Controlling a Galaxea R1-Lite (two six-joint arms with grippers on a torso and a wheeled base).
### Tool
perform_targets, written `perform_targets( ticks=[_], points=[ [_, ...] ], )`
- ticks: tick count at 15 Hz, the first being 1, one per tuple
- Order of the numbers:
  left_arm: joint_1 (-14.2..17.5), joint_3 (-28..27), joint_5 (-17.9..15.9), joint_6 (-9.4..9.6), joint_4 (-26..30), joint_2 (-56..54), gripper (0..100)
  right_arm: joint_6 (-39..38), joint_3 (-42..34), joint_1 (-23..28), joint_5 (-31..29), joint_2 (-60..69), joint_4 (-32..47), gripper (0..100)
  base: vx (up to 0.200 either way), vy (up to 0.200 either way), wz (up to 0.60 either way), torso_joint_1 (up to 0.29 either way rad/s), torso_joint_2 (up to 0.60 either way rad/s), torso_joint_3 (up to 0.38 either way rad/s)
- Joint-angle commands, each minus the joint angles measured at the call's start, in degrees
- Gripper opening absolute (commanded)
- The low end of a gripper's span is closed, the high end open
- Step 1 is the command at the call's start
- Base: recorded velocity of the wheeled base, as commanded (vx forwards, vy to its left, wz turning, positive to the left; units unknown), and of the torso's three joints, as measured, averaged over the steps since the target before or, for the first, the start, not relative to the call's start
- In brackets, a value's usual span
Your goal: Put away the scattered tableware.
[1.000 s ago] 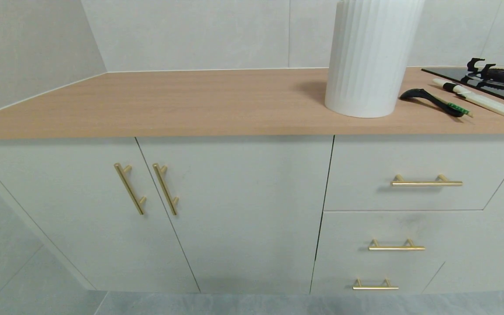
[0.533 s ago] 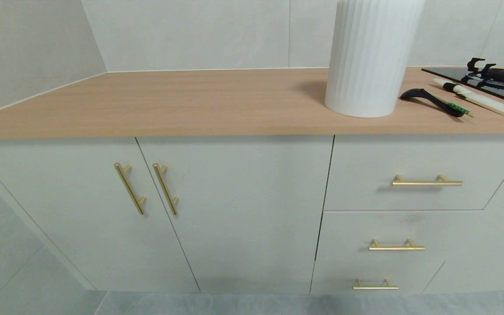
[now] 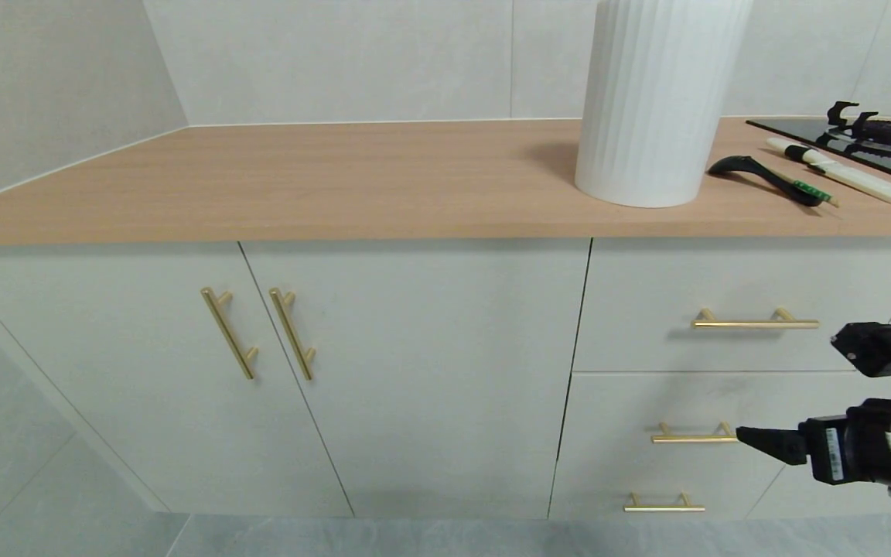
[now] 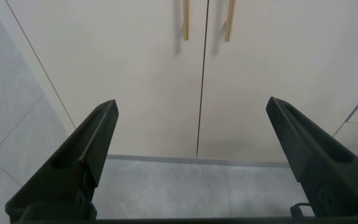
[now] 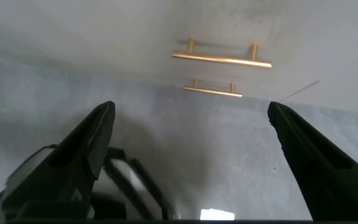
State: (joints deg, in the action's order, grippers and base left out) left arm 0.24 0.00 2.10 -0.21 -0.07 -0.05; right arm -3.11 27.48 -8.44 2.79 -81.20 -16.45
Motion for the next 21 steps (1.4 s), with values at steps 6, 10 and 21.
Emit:
perform_targets(
  ticks=[6,10,21],
  points=[
    [0.0,0.0,0.0,-0.06,0.0,0.0,100,0.1,-4.5,1.3,-4.3,-20.0,-15.6,100,0.000,0.000,0.00,0.000,0.00,0.000],
    [0.0,0.0,0.0,0.03,0.0,0.0,100,0.2,-8.8,1.6,-7.0,-30.7,-34.9,100,0.000,0.000,0.00,0.000,0.00,0.000],
    [0.0,0.0,0.0,-0.06,0.0,0.0,100,-0.1,-9.4,1.8,-13.5,-49.7,-64.5,100,0.000,0.000,0.00,0.000,0.00,0.000]
  ],
)
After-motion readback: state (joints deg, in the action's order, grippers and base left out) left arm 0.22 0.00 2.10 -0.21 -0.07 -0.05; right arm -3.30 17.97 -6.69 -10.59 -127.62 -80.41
